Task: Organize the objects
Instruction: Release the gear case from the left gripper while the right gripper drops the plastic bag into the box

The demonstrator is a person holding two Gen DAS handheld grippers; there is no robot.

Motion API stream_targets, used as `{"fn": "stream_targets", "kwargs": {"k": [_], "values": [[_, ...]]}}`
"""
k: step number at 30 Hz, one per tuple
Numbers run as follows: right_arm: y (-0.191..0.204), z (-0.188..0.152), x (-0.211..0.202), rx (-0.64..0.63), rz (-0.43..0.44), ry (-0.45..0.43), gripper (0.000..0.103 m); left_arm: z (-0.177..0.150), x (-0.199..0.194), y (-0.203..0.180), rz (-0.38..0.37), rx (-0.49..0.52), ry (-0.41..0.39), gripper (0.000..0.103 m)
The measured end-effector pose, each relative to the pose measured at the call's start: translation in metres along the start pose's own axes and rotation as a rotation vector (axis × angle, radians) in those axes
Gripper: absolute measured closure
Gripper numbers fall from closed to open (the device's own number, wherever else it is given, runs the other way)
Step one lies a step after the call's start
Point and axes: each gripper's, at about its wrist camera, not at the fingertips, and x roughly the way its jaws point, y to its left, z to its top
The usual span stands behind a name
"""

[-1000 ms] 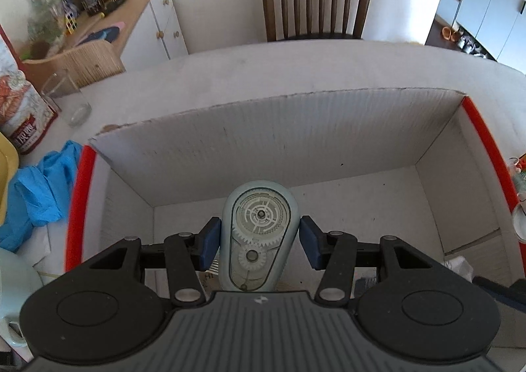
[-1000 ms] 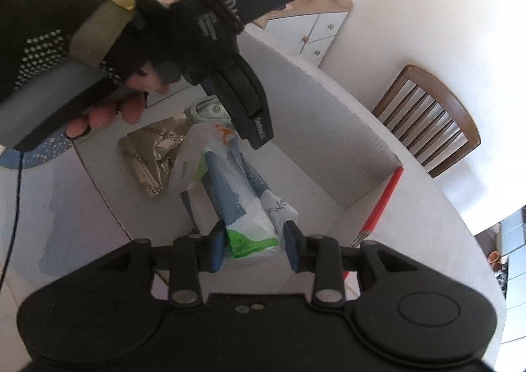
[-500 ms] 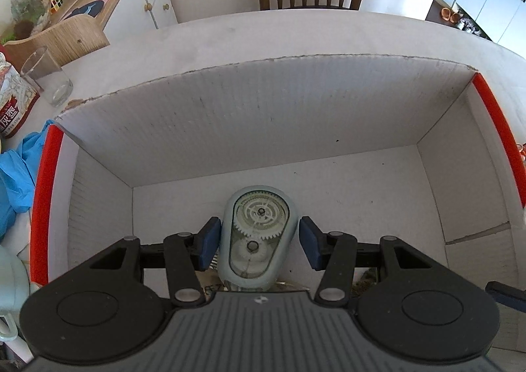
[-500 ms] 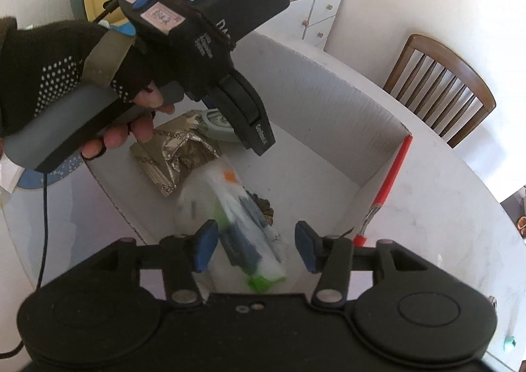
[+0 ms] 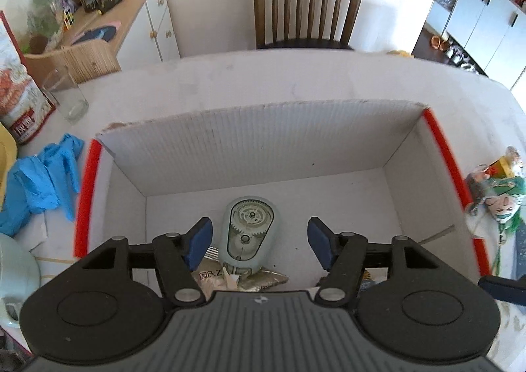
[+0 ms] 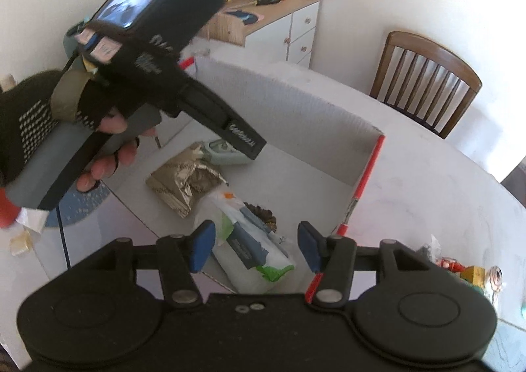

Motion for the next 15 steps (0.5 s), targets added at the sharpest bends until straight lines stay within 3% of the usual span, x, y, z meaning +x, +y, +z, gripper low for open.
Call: {"fn": "stream_targets", "kwargs": {"k": [12, 15], "values": [[-0.009, -0.012, -0.054, 0.090, 0.019, -0.090, 0.047, -0.010, -0.074, -0.022, -0.020, 0.031, -0.133, 0.040], [-0.013, -0.019, -0.065, 0.106, 0.034, -0.112, 0.042, -0.017, -0.088, -0.032, -0.023, 0.041, -0.153, 0.037]]}}
